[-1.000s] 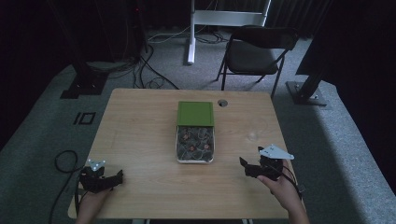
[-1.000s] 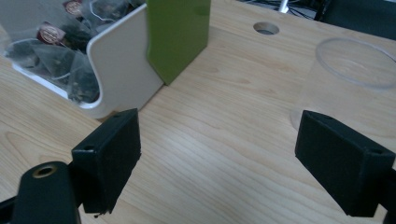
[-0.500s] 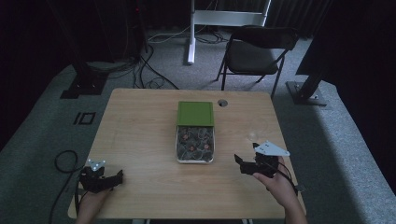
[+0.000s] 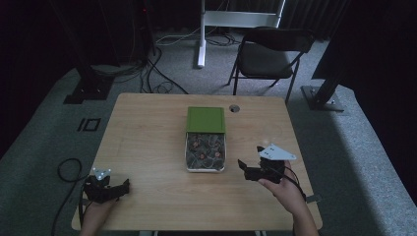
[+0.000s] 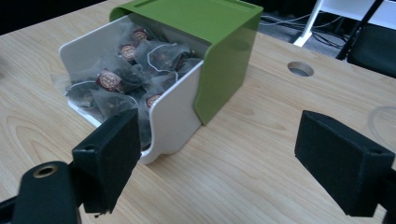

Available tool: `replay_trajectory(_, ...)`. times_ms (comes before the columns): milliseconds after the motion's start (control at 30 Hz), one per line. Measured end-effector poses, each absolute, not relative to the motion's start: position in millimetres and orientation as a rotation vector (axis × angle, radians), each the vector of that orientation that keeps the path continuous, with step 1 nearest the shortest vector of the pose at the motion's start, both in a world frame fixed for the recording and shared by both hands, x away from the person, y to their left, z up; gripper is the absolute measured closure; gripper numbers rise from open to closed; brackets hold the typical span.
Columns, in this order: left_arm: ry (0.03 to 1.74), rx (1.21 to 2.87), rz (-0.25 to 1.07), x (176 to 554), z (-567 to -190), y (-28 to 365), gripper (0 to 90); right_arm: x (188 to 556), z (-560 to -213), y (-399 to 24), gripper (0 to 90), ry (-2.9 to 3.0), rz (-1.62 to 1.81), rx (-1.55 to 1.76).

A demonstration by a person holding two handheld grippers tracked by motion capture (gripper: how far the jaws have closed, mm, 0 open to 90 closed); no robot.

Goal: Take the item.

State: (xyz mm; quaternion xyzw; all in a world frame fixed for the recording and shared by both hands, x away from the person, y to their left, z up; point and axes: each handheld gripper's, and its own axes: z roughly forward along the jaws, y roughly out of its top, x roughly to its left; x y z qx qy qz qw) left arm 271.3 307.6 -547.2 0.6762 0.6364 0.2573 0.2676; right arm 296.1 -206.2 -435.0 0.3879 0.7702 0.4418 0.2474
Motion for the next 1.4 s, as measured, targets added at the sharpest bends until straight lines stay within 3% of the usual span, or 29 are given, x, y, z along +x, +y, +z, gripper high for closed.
replay_trajectory(1400, 1.716, 1.824, 0.696, 271.3, -547.3, 307.5, 1.7, 305.0, -438.9, -143.9, 15.0, 2.216, 1.265, 0.944)
